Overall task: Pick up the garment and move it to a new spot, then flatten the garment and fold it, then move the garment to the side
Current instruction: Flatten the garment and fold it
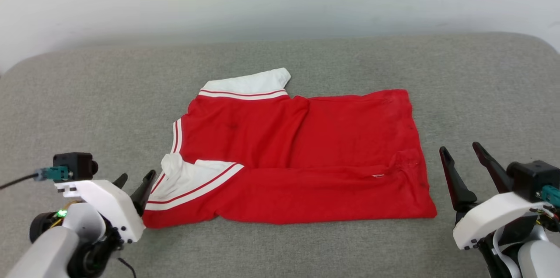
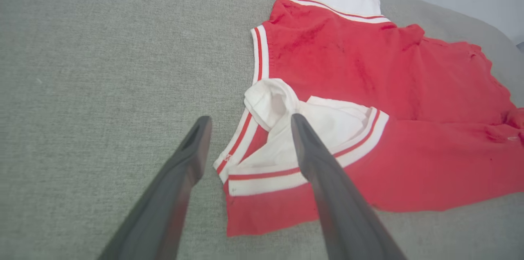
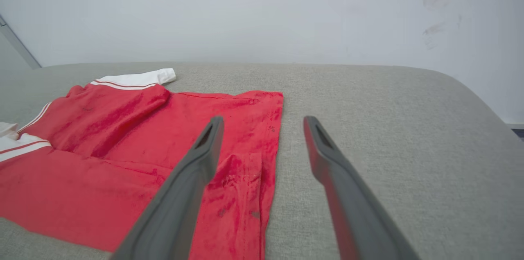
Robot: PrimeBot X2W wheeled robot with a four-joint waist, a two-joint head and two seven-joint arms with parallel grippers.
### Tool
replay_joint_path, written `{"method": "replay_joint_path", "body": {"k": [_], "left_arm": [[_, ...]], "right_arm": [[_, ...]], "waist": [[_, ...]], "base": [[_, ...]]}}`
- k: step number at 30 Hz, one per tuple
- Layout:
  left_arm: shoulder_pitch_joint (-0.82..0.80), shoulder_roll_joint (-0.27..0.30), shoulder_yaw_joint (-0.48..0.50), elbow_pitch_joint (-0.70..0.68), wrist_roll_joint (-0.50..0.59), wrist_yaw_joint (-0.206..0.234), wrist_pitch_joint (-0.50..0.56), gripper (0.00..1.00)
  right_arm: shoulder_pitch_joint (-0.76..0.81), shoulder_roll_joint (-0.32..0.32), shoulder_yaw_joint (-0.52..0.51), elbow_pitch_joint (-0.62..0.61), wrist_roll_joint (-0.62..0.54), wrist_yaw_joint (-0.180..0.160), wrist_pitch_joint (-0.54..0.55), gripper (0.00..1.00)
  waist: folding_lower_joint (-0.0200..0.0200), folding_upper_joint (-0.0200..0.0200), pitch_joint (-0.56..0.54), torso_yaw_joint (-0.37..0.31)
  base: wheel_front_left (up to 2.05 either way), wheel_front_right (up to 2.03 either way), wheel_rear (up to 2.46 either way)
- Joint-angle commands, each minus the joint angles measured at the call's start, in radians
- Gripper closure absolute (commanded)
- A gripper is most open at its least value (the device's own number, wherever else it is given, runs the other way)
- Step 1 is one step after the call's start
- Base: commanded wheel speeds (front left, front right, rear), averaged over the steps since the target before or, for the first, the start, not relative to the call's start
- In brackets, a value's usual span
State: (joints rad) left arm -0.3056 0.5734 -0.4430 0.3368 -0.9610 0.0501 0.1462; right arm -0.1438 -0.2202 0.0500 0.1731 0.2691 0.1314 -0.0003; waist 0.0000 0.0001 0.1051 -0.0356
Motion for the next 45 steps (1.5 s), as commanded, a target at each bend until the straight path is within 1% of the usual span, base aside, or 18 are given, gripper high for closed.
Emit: {"method": "replay_joint_path", "body": {"k": [1,5,6,9,12,16,18,21,22,23,25,26,28,31,34,37,40,45], "left_arm": [[0.019,0.041,-0.004,-0.038,-0.021,0.011,0.075,0.00],[0.040,0.120,-0.008,-0.132,-0.074,0.040,0.245,0.00],[0.040,0.120,-0.008,-0.132,-0.074,0.040,0.245,0.00],[0.054,0.171,-0.009,-0.189,-0.109,0.064,0.349,0.00],[0.069,0.196,-0.010,-0.217,-0.141,0.087,0.421,0.00],[0.072,0.193,-0.003,-0.216,-0.175,0.102,0.458,0.00],[0.075,0.182,-0.003,-0.197,-0.193,0.098,0.467,0.00],[0.080,0.150,-0.019,-0.156,-0.213,0.086,0.480,0.00],[0.082,0.134,-0.023,-0.143,-0.221,0.080,0.481,0.27],[0.082,0.117,-0.027,-0.133,-0.230,0.068,0.479,0.57],[0.086,0.088,-0.044,-0.111,-0.248,0.048,0.496,0.78],[0.086,0.077,-0.051,-0.104,-0.252,0.038,0.498,0.99],[0.081,0.062,-0.054,-0.092,-0.257,0.021,0.487,1.00],[0.066,0.064,-0.049,-0.065,-0.234,-0.001,0.452,1.00],[0.044,0.067,-0.036,-0.042,-0.203,-0.021,0.391,1.00],[0.026,0.068,-0.022,-0.054,-0.167,-0.012,0.327,1.00],[0.014,0.073,-0.013,-0.093,-0.128,0.006,0.275,1.00],[-0.004,0.076,-0.013,-0.191,-0.081,0.038,0.233,1.00]], "right_arm": [[0.031,0.023,-0.011,-0.041,-0.015,-0.001,0.000,0.00],[0.075,0.054,-0.034,-0.122,-0.041,-0.001,0.011,0.00],[0.075,0.054,-0.034,-0.122,-0.041,-0.001,0.011,0.00],[0.094,0.071,-0.049,-0.175,-0.056,-0.001,0.016,0.00],[0.100,0.086,-0.063,-0.209,-0.069,-0.001,0.024,0.00],[0.083,0.101,-0.062,-0.232,-0.076,-0.001,0.017,0.00],[0.071,0.106,-0.061,-0.238,-0.077,-0.001,0.010,0.00],[0.061,0.107,-0.063,-0.243,-0.082,-0.001,-0.001,0.00],[0.061,0.107,-0.065,-0.244,-0.083,-0.001,-0.002,0.00],[0.061,0.106,-0.066,-0.244,-0.083,-0.001,-0.005,0.00],[0.058,0.105,-0.071,-0.249,-0.085,-0.001,-0.008,0.00],[0.058,0.103,-0.073,-0.249,-0.084,-0.001,-0.008,0.00],[0.062,0.097,-0.083,-0.250,-0.081,-0.001,-0.001,0.00],[0.072,0.088,-0.092,-0.253,-0.067,-0.001,0.023,0.00],[0.083,0.082,-0.104,-0.248,-0.027,-0.001,0.084,0.00],[0.088,0.063,-0.122,-0.229,0.016,-0.001,0.202,0.00],[0.089,0.048,-0.147,-0.213,0.047,-0.001,0.360,0.00],[0.062,0.013,-0.148,-0.208,0.081,-0.001,0.588,0.00]], "waist": [[0.0000,-0.0001,-0.012,-0.018],[0.0000,-0.0001,0.007,-0.031],[0.0000,-0.0001,0.007,-0.031],[0.0000,-0.0001,0.037,-0.042],[0.0000,-0.0001,0.075,-0.055],[0.0000,-0.0001,0.125,-0.075],[0.0000,-0.0001,0.144,-0.083],[0.0000,-0.0001,0.158,-0.093],[0.0000,-0.0001,0.160,-0.094],[0.0000,-0.0001,0.161,-0.095],[0.0000,-0.0001,0.161,-0.094],[0.0000,-0.0001,0.157,-0.092],[0.0000,-0.0001,0.148,-0.083],[0.0000,-0.0001,0.124,-0.071],[0.0000,-0.0001,0.101,-0.055],[0.0000,-0.0001,0.083,-0.039],[0.0000,-0.0001,0.083,-0.019],[0.0000,-0.0001,0.119,0.020]], "base": [[0.00,0.00,0.00],[0.00,0.00,0.00],[0.00,0.00,0.00],[0.00,0.00,0.00],[0.00,0.00,0.00],[0.00,0.00,0.00],[0.00,0.00,0.00],[0.00,0.00,0.00],[0.00,0.00,0.00],[0.00,0.00,0.00],[0.00,0.00,0.00],[0.00,0.00,0.00],[0.00,0.00,0.00],[0.00,0.00,0.00],[0.00,0.00,0.00],[0.00,0.00,0.00],[0.00,0.00,0.00],[0.00,0.00,0.00]]}}
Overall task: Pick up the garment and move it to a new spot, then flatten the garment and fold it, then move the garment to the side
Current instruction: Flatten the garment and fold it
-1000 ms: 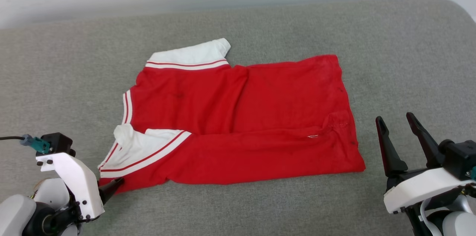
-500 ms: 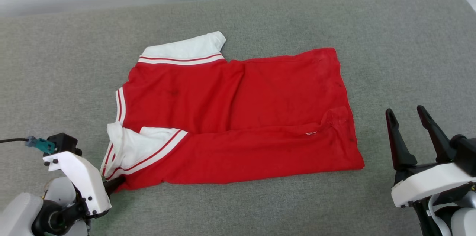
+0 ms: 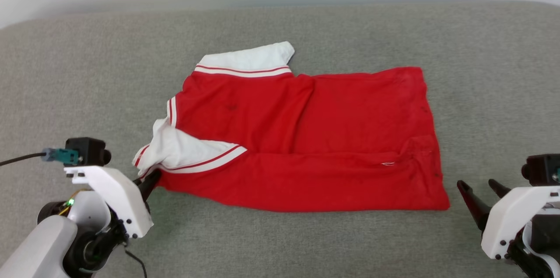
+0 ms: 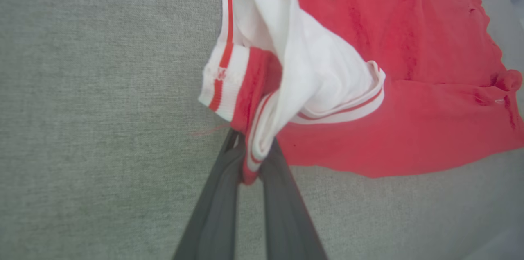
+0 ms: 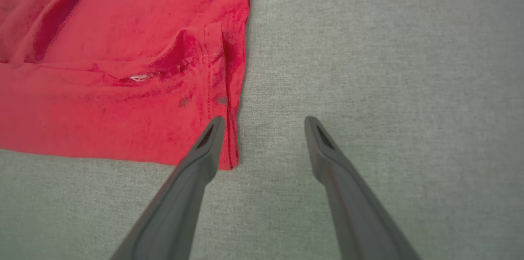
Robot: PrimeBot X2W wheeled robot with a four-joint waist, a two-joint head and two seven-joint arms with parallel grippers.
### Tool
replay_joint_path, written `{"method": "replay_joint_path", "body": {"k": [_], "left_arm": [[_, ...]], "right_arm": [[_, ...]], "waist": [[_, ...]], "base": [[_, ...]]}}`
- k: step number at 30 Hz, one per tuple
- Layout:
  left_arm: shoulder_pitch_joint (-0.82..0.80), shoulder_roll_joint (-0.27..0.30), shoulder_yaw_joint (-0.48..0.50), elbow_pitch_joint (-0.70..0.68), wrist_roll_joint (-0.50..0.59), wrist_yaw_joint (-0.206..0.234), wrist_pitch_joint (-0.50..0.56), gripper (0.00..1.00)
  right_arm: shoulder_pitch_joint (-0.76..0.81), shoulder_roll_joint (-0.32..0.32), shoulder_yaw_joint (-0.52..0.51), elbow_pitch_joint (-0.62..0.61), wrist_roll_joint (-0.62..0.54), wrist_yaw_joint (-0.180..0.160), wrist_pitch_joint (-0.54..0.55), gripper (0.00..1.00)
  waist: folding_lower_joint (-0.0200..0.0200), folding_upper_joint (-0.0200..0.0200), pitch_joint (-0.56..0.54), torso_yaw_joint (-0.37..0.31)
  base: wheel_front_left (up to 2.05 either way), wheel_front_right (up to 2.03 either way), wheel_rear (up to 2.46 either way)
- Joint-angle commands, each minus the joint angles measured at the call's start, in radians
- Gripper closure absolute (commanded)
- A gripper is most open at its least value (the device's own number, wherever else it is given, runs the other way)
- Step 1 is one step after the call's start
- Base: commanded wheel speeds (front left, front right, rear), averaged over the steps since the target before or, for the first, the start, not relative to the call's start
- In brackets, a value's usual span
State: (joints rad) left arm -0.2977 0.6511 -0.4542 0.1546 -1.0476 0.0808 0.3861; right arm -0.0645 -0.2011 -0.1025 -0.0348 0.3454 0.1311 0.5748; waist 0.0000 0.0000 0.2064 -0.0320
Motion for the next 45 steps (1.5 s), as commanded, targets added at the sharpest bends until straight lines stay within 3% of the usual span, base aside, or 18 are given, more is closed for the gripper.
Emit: {"method": "replay_joint_path", "body": {"k": [1,6,11,12,13,14,27,35,45], "left_arm": [[-0.017,0.002,-0.004,-0.026,0.019,0.013,-0.010,1.00],[-0.035,-0.007,-0.015,-0.098,0.051,0.037,-0.020,1.00],[-0.042,-0.018,-0.031,-0.128,0.078,0.048,-0.038,1.00],[-0.041,-0.019,-0.032,-0.127,0.077,0.048,-0.038,1.00],[-0.040,-0.020,-0.034,-0.125,0.080,0.049,-0.039,1.00],[-0.040,-0.020,-0.035,-0.123,0.084,0.050,-0.042,1.00],[0.023,-0.031,-0.037,-0.101,0.072,0.065,-0.070,1.00],[0.112,-0.027,-0.050,-0.119,0.059,0.089,-0.073,1.00],[0.255,-0.011,-0.049,-0.147,0.013,0.138,-0.064,1.00]], "right_arm": [[-0.023,-0.010,0.010,0.000,0.010,-0.001,0.048,0.00],[-0.059,-0.007,0.039,0.030,0.026,-0.001,0.143,0.00],[-0.089,0.015,0.097,0.155,0.053,-0.001,0.197,0.00],[-0.090,0.021,0.103,0.175,0.060,-0.001,0.204,0.53],[-0.093,0.019,0.111,0.187,0.062,-0.001,0.207,0.85],[-0.097,0.019,0.115,0.195,0.065,-0.001,0.201,1.00],[-0.149,-0.053,0.164,0.185,0.093,-0.001,0.137,1.00],[-0.087,-0.058,0.186,0.182,0.118,-0.001,0.138,1.00],[0.034,-0.051,0.160,0.144,0.141,-0.001,0.169,1.00]], "waist": [[0.0000,0.0000,0.027,0.023],[0.0000,0.0000,0.075,0.050],[0.0000,0.0000,0.107,0.067],[0.0000,0.0000,0.108,0.068],[0.0000,0.0000,0.108,0.069],[0.0000,0.0000,0.106,0.069],[0.0000,0.0000,-0.026,0.064],[0.0000,0.0000,-0.145,0.069],[0.0000,0.0000,-0.215,0.060]], "base": [[0.00,0.00,0.00],[0.00,0.00,0.00],[0.00,0.00,0.00],[0.00,0.00,0.00],[0.00,0.00,0.00],[0.00,0.00,0.00],[0.00,0.00,0.00],[0.00,0.00,0.00],[0.00,0.00,0.00]]}}
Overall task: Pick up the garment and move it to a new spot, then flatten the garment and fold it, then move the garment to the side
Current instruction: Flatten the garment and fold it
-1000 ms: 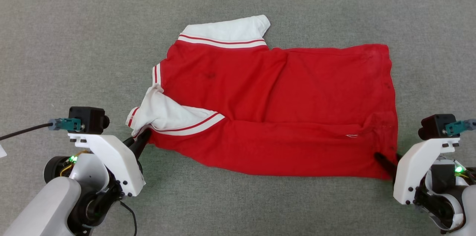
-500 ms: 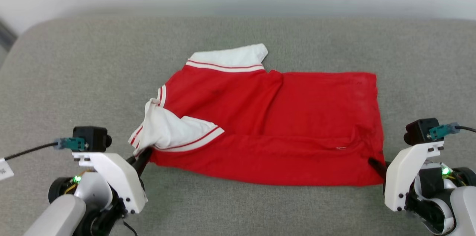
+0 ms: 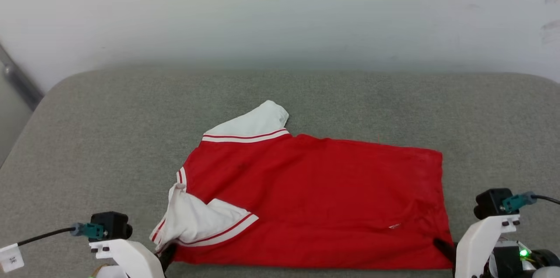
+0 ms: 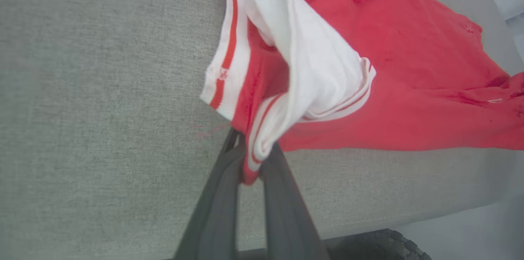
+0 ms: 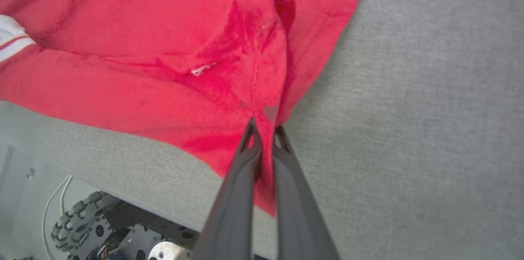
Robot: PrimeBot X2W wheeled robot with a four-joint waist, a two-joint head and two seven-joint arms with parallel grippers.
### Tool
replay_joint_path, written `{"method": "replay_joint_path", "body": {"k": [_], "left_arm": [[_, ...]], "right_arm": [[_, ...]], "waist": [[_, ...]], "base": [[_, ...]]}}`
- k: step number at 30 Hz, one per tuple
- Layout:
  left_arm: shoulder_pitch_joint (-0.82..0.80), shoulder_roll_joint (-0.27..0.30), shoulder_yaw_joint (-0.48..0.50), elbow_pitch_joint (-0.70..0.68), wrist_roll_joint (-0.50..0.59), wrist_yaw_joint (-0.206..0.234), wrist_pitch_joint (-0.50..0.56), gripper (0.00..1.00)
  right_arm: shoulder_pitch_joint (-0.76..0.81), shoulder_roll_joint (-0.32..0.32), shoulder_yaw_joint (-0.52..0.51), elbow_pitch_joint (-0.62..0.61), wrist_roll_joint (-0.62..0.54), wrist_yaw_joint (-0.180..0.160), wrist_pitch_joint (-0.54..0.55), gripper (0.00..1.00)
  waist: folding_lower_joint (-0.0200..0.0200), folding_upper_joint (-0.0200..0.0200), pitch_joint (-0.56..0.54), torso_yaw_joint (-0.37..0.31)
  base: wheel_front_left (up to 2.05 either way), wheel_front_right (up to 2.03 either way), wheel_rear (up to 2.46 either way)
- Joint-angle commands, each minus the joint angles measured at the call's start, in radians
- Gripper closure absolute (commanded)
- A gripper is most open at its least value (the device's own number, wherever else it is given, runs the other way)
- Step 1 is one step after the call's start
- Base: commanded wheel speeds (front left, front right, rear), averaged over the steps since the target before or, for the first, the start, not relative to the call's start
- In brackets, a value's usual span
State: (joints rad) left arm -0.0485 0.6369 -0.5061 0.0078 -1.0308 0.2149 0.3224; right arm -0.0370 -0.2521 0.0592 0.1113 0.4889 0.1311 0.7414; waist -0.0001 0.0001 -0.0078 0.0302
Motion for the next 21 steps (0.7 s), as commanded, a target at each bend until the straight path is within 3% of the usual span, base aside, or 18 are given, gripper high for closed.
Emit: {"method": "replay_joint_path", "body": {"k": [1,3,4,5,6,21], "left_arm": [[0.015,-0.001,0.004,0.003,-0.011,0.005,0.002,1.00],[0.029,-0.008,0.002,0.014,-0.021,0.001,0.003,1.00],[0.033,-0.015,0.004,0.024,-0.029,-0.001,-0.003,0.99],[0.038,-0.024,0.002,0.036,-0.037,-0.004,-0.001,0.63],[0.037,-0.030,0.001,0.049,-0.037,-0.006,-0.004,0.01],[-0.130,-0.045,0.087,0.106,0.075,-0.031,-0.250,0.00]], "right_arm": [[0.019,0.001,-0.005,-0.004,-0.004,-0.001,0.003,1.00],[0.033,0.007,-0.003,0.000,-0.006,-0.001,-0.004,1.00],[0.040,0.013,-0.001,0.006,-0.003,-0.001,-0.008,0.66],[0.044,0.016,0.001,0.011,-0.001,-0.001,-0.022,0.00],[0.044,0.012,0.004,0.017,-0.009,-0.001,-0.041,0.00],[-0.037,0.067,-0.029,-0.050,-0.145,-0.001,-0.549,0.00]], "waist": [[0.0001,-0.0001,0.000,-0.005],[0.0001,-0.0001,0.002,-0.011],[0.0001,-0.0001,0.004,-0.014],[0.0001,-0.0001,0.005,-0.016],[0.0001,-0.0001,0.007,-0.018],[0.0001,-0.0001,0.053,-0.098]], "base": [[0.00,0.00,0.00],[0.00,0.00,0.00],[0.00,0.00,0.00],[0.00,0.00,0.00],[0.00,0.00,0.00],[0.00,0.00,0.00]]}}
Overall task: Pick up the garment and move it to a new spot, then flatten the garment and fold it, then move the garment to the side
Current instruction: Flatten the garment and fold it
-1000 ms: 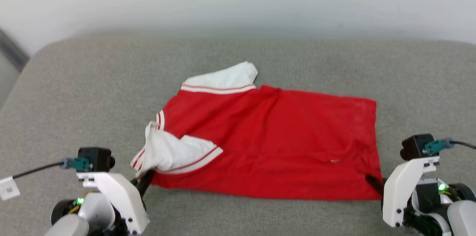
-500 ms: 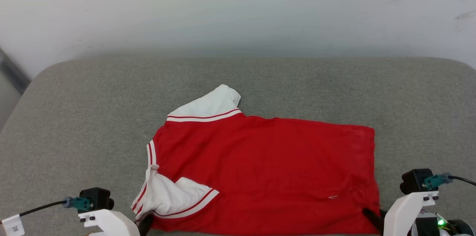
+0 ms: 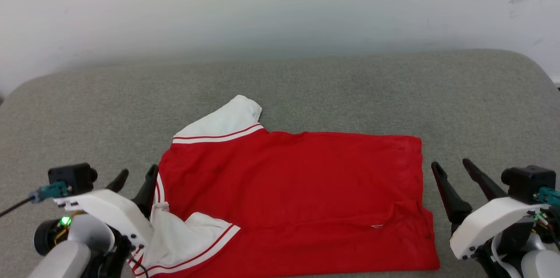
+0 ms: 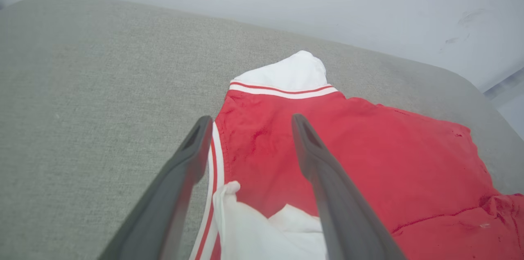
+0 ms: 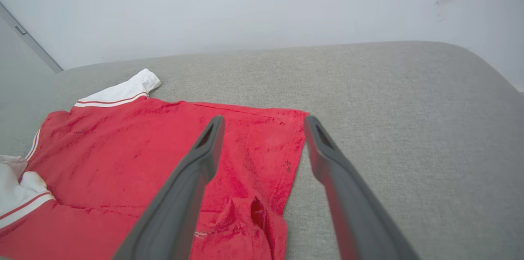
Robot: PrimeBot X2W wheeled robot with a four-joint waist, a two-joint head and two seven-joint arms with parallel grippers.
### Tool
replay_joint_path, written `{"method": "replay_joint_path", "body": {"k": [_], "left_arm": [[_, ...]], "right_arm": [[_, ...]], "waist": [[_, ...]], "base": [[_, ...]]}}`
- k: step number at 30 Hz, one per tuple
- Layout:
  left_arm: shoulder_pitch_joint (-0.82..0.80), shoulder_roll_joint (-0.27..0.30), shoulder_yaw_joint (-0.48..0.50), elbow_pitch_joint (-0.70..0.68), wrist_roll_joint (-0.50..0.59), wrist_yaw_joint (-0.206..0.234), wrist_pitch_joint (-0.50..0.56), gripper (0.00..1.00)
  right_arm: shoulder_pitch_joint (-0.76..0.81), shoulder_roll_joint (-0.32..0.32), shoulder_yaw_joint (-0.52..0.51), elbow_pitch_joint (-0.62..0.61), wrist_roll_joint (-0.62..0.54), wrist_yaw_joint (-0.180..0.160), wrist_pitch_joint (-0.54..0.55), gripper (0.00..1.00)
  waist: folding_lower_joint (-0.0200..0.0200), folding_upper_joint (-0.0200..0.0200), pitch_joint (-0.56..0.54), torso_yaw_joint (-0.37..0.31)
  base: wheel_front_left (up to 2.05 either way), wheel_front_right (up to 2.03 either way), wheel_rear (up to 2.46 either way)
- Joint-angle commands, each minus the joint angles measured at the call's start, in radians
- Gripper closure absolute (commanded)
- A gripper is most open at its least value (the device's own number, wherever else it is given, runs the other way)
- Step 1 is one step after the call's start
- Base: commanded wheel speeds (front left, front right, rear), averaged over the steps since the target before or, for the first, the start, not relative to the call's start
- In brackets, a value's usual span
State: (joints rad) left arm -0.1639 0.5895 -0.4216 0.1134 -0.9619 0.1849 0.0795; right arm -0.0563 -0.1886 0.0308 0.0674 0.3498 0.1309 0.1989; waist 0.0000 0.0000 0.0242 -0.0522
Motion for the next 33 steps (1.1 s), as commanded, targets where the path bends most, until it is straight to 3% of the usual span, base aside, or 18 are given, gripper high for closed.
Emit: {"method": "replay_joint_path", "body": {"k": [1,7,14,25,33], "left_arm": [[-0.037,0.002,0.007,0.001,0.014,-0.003,-0.018,0.00],[-0.213,0.008,0.031,-0.011,0.072,0.000,-0.044,0.00],[-0.445,0.048,0.027,0.052,0.091,-0.060,0.038,0.00],[-0.770,0.125,-0.060,0.210,0.042,-0.249,0.392,0.00],[-0.868,0.161,-0.127,0.327,-0.025,-0.268,0.709,0.00]], "right_arm": [[-0.028,0.006,-0.001,-0.016,-0.014,0.000,-0.027,0.00],[-0.117,0.028,-0.006,-0.108,-0.081,-0.001,-0.130,0.00],[-0.183,0.075,-0.020,-0.183,-0.129,0.000,-0.181,0.00],[-0.208,0.115,-0.017,-0.202,-0.145,-0.001,-0.200,0.00],[-0.208,0.130,-0.010,-0.200,-0.127,-0.001,-0.210,0.00]], "waist": [[0.0000,0.0000,0.037,-0.024],[0.0000,0.0000,0.186,-0.076],[0.0000,0.0000,0.343,-0.141],[0.0000,0.0000,0.460,-0.224],[0.0000,0.0000,0.519,-0.260]], "base": [[0.00,0.00,0.00],[0.00,0.00,0.00],[0.00,0.00,0.00],[0.00,0.00,0.00],[0.00,0.00,0.00]]}}
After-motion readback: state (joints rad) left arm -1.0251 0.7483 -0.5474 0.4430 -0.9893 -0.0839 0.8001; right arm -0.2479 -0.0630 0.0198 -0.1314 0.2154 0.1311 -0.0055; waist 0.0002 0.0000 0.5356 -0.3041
